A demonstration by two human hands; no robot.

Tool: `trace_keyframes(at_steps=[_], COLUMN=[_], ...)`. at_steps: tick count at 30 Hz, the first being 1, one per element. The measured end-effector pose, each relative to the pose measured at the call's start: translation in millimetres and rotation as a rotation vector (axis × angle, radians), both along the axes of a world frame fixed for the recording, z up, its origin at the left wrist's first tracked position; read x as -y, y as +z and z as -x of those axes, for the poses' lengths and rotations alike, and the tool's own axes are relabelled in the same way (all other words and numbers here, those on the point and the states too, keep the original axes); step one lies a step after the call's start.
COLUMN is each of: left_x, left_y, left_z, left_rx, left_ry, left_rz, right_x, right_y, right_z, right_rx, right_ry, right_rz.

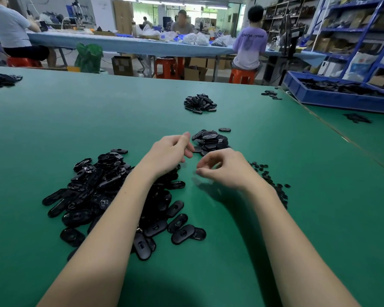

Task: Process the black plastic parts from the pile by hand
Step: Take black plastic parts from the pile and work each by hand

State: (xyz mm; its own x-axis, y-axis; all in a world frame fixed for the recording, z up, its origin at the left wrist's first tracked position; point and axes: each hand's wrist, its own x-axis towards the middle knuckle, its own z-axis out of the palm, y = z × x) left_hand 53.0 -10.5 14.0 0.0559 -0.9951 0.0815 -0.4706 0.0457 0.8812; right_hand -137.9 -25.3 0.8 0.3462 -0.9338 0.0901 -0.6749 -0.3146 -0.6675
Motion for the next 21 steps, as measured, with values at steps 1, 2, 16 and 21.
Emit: trace_keyframes(at_steps=[1,2,16,21], left_x=[0.1,0.0,-1.6,-8.4], left_y=[-0.2,-0.3,-4.9,-1.3], left_z=[-1.1,-2.2,2.1,14.5], left_rx=[-0.006,-0.005,0.009,0.058], left_ry=[0.000,0.001,-0.045,-0.164], left_rz=[-0.007,-0.012,0.014,-0.049], right_x=[-3.8,-5.8,-6.2,-4.3], right_y=[-1.8,-3.5,-2.4,15.7], right_z=[-5.6,-10.6,0.7,30.9], right_rx=[-0.012,-0.032,-0.109,-0.091], right_ry=[0.062,0.109,0.083,-0.008], right_rz=[0.003,0.009,0.033,-0.003])
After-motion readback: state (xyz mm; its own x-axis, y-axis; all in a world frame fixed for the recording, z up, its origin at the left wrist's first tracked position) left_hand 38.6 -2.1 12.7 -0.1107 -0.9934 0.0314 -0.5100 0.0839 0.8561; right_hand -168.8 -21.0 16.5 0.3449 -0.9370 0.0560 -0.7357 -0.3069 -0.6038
